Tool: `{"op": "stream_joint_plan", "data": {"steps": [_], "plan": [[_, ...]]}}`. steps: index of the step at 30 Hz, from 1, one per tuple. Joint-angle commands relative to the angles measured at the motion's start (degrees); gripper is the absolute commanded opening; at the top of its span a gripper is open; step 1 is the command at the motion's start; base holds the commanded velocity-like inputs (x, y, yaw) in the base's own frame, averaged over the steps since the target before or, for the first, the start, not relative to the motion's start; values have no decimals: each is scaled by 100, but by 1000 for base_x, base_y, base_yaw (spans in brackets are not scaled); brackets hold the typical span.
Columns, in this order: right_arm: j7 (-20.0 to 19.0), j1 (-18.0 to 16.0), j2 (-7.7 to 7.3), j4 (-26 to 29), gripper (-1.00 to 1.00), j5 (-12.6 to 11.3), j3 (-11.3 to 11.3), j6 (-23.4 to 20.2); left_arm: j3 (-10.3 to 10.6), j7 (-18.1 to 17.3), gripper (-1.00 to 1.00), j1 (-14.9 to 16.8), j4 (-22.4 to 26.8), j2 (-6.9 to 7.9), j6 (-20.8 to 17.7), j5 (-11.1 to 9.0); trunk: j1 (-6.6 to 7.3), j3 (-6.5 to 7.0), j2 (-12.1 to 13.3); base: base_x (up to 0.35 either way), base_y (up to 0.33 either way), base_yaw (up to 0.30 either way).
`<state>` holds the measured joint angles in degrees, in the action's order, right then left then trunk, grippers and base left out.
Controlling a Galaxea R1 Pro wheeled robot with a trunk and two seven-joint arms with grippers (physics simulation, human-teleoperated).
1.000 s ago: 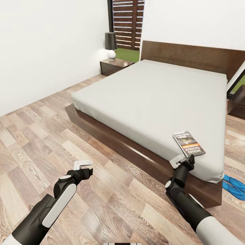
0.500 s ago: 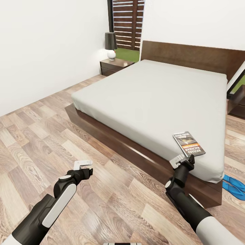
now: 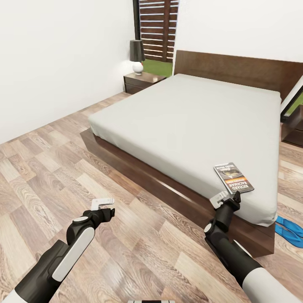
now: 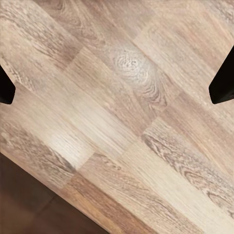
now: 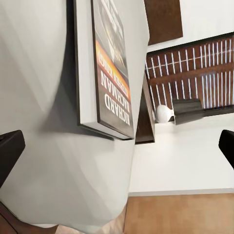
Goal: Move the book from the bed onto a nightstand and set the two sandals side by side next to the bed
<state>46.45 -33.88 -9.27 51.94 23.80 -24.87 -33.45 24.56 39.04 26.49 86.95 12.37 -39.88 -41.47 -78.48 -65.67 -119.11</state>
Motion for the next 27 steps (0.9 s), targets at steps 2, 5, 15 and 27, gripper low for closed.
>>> {"op": "stream_joint_plan", "data": {"steps": [2, 5, 15, 27], "plan": [[13, -4, -5, 0, 100, 11, -18, -38, 14, 59, 100, 5, 6, 6, -3, -54, 1, -4, -2, 0, 0, 0], [13, -4, -5, 0, 100, 11, -18, -38, 14, 59, 100, 6, 6, 4, -3, -54, 1, -4, -2, 0, 0, 0], [13, -4, -5, 0, 100, 11, -18, -38, 14, 59, 100, 5, 6, 5, -3, -54, 1, -4, -2, 0, 0, 0], [13, -4, -5, 0, 100, 9, -18, -38, 14, 59, 100, 5, 6, 6, -3, -54, 1, -4, -2, 0, 0, 0]]}}
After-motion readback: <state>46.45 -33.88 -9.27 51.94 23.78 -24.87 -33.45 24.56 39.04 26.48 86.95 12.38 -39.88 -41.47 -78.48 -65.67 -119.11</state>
